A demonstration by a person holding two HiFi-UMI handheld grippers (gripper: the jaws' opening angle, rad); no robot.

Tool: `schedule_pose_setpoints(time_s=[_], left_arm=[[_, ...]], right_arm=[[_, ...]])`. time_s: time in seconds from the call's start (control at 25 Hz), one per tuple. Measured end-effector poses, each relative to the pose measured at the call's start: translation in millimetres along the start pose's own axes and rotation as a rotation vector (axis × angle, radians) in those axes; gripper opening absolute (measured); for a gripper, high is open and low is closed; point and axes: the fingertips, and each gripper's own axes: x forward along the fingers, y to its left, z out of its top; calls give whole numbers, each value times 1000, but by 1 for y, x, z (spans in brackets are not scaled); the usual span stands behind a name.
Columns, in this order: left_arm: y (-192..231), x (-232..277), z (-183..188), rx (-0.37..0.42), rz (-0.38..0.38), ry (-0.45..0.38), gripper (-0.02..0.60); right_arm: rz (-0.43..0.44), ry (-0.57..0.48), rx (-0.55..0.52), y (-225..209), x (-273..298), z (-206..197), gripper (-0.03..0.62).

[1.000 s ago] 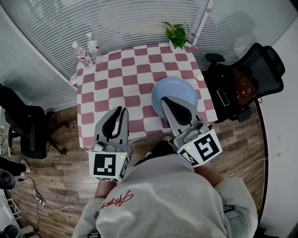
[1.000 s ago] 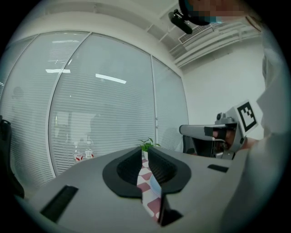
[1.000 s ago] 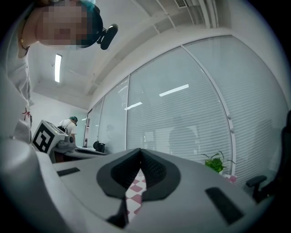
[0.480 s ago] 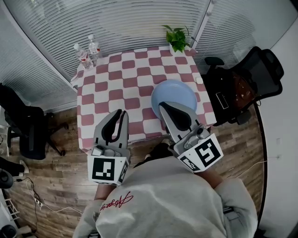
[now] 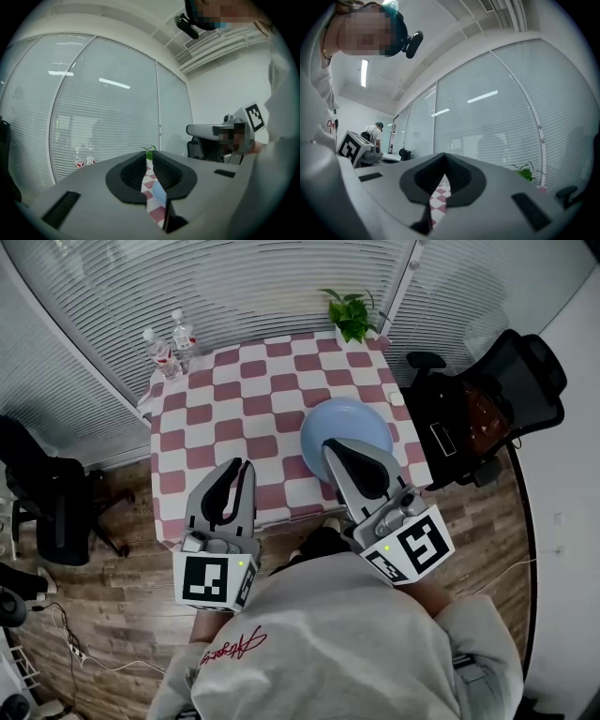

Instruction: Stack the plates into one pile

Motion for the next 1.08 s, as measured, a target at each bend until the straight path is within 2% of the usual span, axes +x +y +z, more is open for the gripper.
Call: schedule_pose_setpoints(time_s=[0.2,0.52,1.08], left_arm=[[3,-1,-2,2,12,5,52],[0,-2,1,2,11,2,52],[-17,6,0,6,-28,2,52]], right_arm=[[2,25,-27,3,1,-2,9],[9,19,-4,2,-2,-2,9],[-43,11,9,-12,-19,-1,9]])
